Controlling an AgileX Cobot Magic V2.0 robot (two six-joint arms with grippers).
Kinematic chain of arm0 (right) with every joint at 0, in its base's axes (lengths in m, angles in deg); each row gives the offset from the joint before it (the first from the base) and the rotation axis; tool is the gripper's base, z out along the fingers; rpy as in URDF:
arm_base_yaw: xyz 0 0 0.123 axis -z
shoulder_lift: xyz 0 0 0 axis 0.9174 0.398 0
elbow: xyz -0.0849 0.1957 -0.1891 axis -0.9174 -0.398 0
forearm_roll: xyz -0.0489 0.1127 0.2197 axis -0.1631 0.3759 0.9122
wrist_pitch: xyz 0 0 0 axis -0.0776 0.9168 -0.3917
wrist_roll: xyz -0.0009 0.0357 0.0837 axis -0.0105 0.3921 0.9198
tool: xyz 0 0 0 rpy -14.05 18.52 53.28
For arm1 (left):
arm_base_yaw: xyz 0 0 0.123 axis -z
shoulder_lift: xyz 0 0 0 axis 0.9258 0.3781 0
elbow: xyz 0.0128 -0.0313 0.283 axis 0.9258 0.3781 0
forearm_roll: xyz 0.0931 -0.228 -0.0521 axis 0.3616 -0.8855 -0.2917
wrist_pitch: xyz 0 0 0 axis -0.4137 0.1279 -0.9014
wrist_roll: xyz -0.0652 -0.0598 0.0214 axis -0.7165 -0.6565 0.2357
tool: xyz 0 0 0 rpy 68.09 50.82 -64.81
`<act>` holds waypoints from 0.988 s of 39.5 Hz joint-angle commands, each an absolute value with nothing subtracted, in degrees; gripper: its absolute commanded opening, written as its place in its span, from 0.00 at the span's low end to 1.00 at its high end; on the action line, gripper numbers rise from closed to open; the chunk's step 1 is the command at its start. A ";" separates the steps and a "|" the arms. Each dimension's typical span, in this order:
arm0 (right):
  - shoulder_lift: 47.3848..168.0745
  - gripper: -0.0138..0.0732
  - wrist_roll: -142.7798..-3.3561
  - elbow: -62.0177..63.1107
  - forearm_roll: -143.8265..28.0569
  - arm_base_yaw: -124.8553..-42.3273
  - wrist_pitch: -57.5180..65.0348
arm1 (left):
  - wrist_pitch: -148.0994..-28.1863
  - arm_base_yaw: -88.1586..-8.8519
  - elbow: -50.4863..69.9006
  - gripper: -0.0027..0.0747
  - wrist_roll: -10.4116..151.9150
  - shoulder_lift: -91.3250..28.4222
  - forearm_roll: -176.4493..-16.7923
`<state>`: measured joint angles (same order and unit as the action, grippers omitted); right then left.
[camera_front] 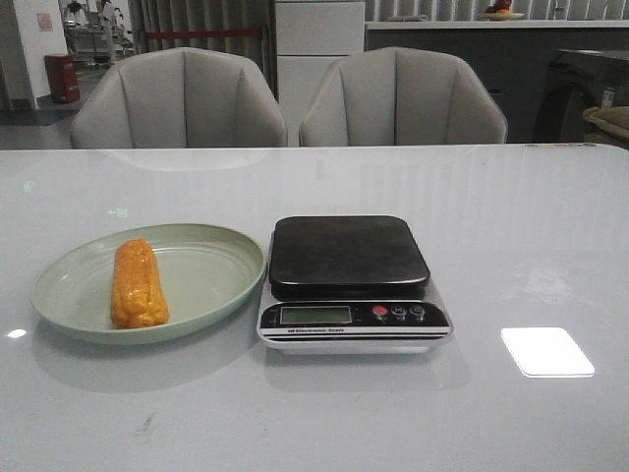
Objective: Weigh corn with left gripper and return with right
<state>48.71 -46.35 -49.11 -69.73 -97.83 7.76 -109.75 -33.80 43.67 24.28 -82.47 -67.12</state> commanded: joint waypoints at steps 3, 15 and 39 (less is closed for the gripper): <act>48.12 0.71 -46.96 -47.78 -69.93 -97.82 1.75 | -105.15 -33.64 42.33 0.18 24.22 -81.82 -67.04; 48.12 0.34 -46.96 -47.78 -69.84 -97.75 3.56 | -105.15 -33.64 42.33 0.18 24.22 -81.82 -67.04; 48.12 0.36 -46.96 -47.78 -69.84 -97.75 3.90 | -104.90 -33.64 42.96 0.18 24.22 -81.82 -67.04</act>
